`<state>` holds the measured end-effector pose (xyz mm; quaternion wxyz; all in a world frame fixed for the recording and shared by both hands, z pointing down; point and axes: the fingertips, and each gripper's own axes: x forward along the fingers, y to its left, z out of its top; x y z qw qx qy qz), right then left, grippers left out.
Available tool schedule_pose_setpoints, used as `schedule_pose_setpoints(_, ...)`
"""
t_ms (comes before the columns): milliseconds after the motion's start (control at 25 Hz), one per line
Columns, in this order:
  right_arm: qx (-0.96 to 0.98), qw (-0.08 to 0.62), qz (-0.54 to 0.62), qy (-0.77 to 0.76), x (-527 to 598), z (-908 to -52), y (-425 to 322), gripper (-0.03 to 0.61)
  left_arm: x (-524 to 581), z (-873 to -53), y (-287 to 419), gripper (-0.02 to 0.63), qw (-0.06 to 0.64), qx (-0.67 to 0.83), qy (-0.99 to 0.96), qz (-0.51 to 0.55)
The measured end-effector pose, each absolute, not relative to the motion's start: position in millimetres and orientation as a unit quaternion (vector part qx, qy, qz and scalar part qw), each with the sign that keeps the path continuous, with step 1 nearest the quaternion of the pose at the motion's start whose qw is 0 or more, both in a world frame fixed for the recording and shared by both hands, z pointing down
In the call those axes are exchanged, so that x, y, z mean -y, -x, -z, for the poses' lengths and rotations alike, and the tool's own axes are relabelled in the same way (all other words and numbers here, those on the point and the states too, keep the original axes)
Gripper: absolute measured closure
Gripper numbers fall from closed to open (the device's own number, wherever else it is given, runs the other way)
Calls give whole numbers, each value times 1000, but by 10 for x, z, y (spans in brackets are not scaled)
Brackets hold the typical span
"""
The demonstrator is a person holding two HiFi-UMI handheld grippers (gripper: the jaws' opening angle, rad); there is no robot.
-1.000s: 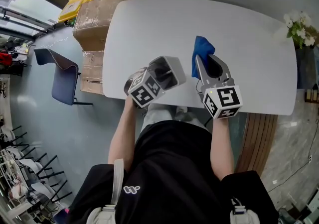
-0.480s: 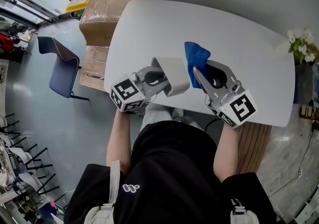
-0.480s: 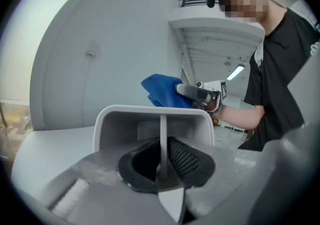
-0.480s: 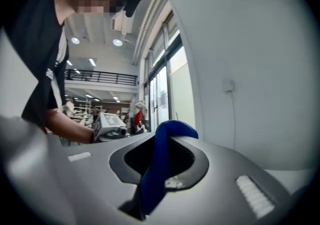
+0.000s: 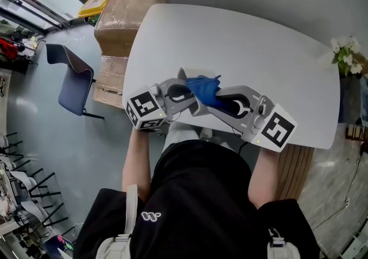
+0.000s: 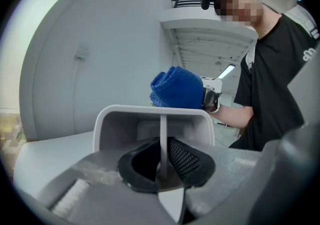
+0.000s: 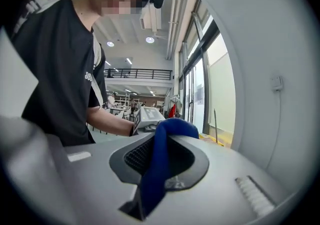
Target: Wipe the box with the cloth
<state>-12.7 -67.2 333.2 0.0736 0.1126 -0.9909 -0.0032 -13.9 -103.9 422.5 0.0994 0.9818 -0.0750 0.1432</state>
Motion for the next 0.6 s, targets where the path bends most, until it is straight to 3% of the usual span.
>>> schedule_pose_setpoints(600, 993, 108, 11, -56, 572, -3418, 244, 522, 660, -4311, -61, 561, 54, -22, -974, -218)
